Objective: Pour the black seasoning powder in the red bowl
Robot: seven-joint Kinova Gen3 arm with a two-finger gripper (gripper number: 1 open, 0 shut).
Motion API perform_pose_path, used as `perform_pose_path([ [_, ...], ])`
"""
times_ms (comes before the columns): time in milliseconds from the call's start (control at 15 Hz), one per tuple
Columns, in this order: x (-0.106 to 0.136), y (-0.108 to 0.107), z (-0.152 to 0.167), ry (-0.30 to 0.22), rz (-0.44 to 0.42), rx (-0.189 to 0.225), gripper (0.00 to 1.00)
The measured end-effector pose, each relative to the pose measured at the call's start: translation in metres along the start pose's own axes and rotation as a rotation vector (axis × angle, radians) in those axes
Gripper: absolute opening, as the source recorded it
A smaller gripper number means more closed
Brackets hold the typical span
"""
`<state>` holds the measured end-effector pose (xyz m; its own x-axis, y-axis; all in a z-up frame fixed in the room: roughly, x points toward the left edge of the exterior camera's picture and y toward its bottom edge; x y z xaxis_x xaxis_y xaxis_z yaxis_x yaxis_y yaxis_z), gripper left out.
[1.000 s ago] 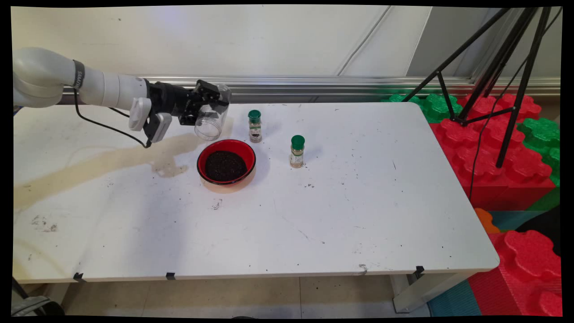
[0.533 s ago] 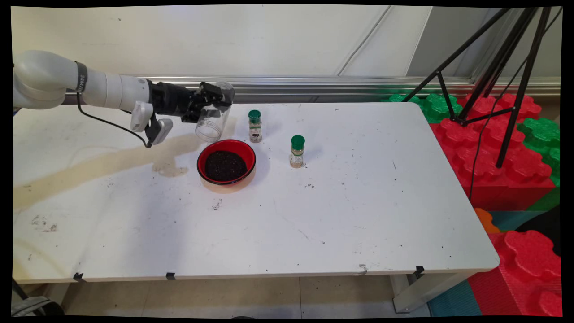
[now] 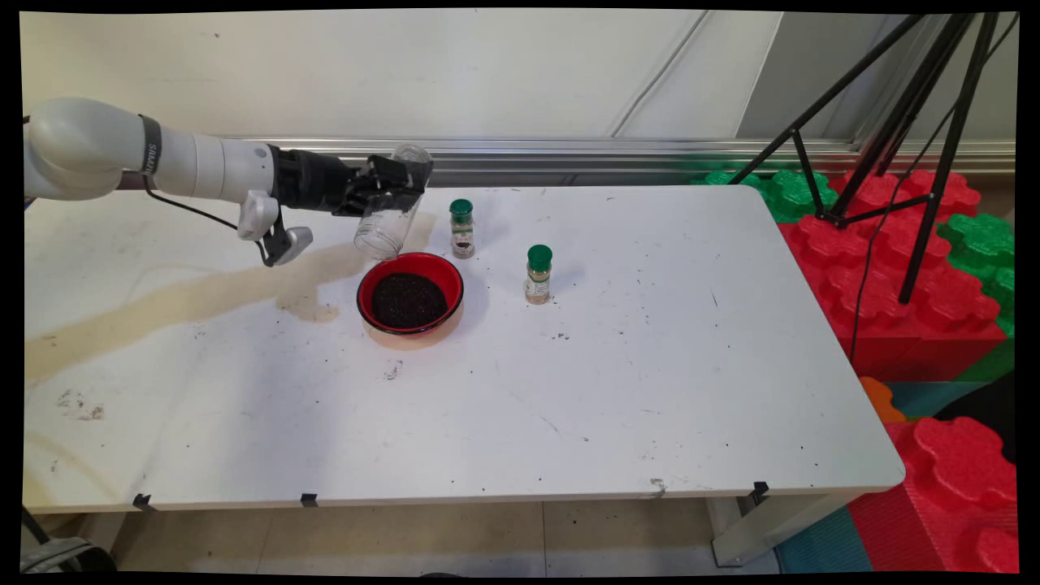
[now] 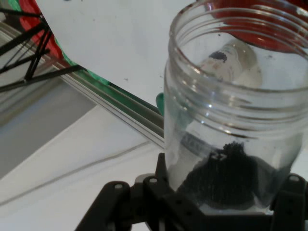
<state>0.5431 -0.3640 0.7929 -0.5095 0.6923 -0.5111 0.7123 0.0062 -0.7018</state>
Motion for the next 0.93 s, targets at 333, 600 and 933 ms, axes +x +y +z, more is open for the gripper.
perform_pose_path([
  [333,0.0024,-0.0030,0.0011,-0.004,0.100,0.013,0.00],
  [600,0.0046,-0.0064,0.0023,-0.007,0.184,0.026,0.00],
  [933,0.0074,-0.0083,0.0025,-0.009,0.264,0.037,0.00],
])
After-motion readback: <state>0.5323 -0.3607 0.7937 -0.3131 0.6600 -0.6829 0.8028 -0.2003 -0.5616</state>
